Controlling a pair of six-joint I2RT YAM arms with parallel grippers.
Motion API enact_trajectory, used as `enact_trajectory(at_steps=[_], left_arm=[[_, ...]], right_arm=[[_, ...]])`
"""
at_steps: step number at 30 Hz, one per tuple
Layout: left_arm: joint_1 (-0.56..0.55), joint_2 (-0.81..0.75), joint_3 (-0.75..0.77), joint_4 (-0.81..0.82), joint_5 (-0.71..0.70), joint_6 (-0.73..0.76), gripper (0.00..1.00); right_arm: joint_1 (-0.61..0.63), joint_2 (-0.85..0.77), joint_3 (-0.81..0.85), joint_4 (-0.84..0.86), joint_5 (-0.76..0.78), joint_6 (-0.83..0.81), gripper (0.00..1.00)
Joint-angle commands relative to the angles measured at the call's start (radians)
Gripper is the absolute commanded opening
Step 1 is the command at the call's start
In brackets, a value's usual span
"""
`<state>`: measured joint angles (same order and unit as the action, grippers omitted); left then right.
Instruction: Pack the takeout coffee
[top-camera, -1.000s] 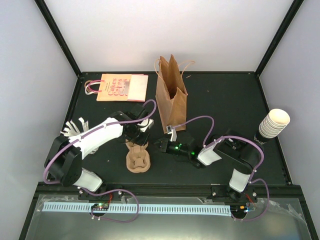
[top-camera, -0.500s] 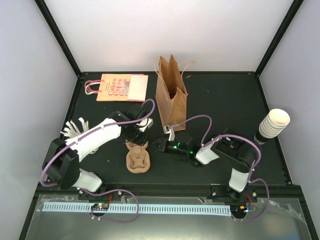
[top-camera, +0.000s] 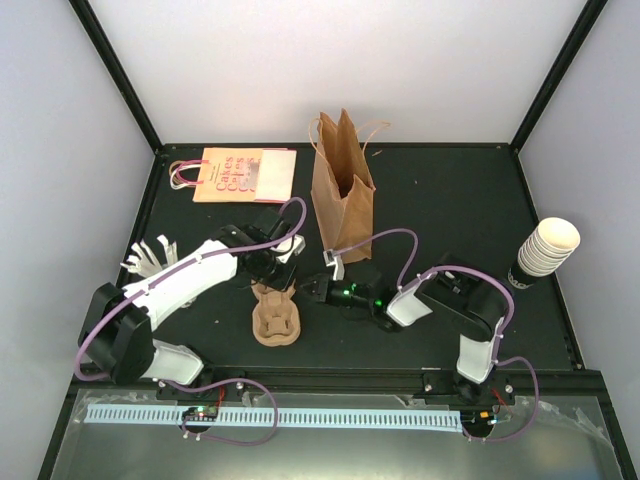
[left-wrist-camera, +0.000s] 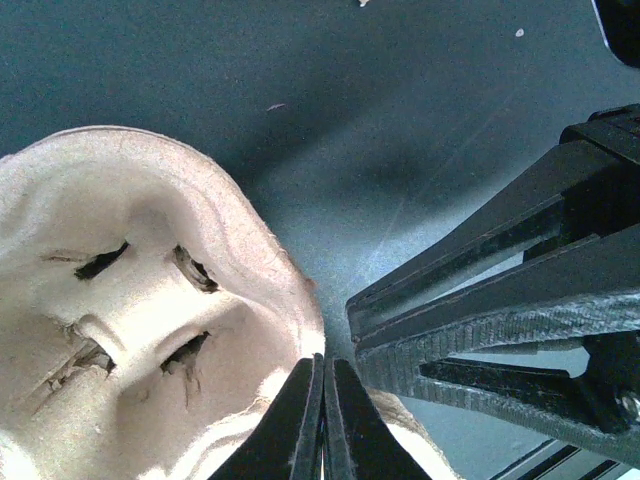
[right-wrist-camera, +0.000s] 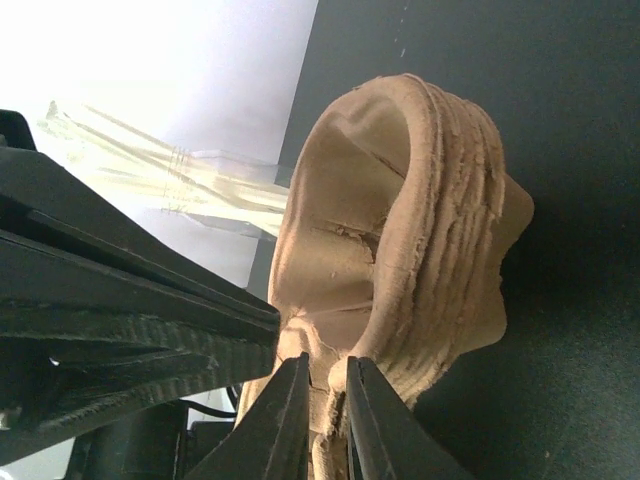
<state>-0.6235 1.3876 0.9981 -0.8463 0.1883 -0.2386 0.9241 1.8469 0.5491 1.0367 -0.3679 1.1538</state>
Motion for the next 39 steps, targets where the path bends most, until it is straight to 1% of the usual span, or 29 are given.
enact_trajectory(at_steps=[1, 7, 8, 11, 13, 17, 19, 23, 31, 33, 36, 39], left_arm=[[-0.005, -0.033, -0.004, 0.025, 0.017, -0.010, 0.03], [-0.005, -0.030, -0.004, 0.022, 0.020, -0.011, 0.04], [-0.005, -0.029, -0.005, 0.022, 0.022, -0.011, 0.08], [-0.005, -0.020, -0.009, 0.021, 0.025, -0.007, 0.28], [-0.005, -0.012, -0.012, 0.022, 0.017, -0.007, 0.34], [-0.007, 0.007, -0.010, 0.022, 0.003, -0.001, 0.35], [-0.010, 0.011, -0.009, 0.024, -0.007, 0.004, 0.35], [-0.017, 0.021, -0.009, 0.025, -0.019, 0.018, 0.36], [-0.035, 0.059, -0.007, 0.021, -0.053, 0.038, 0.35], [-0.038, 0.061, -0.006, 0.024, -0.053, 0.040, 0.36], [-0.041, 0.066, -0.003, 0.029, -0.054, 0.039, 0.41], [-0.043, 0.072, 0.000, 0.030, -0.053, 0.040, 0.40]], right_arm=[[-0.005, 0.016, 0.023, 0.042, -0.009, -0.003, 0.16], [-0.005, 0.029, 0.033, 0.048, -0.012, 0.004, 0.16], [-0.006, 0.026, 0.028, 0.048, -0.005, 0.005, 0.16], [-0.005, -0.009, -0.019, 0.035, 0.055, 0.003, 0.16], [-0.007, -0.041, -0.049, 0.014, 0.096, -0.008, 0.16], [-0.008, -0.094, -0.092, -0.019, 0.155, -0.025, 0.15], [-0.009, -0.108, -0.091, -0.038, 0.158, -0.035, 0.15], [-0.008, -0.109, -0.097, -0.043, 0.166, -0.032, 0.16], [-0.010, -0.105, -0.103, -0.029, 0.167, -0.028, 0.16], [-0.010, -0.106, -0.104, -0.029, 0.167, -0.027, 0.16], [-0.010, -0.106, -0.106, -0.028, 0.167, -0.028, 0.16], [-0.010, -0.106, -0.106, -0.026, 0.166, -0.027, 0.16]])
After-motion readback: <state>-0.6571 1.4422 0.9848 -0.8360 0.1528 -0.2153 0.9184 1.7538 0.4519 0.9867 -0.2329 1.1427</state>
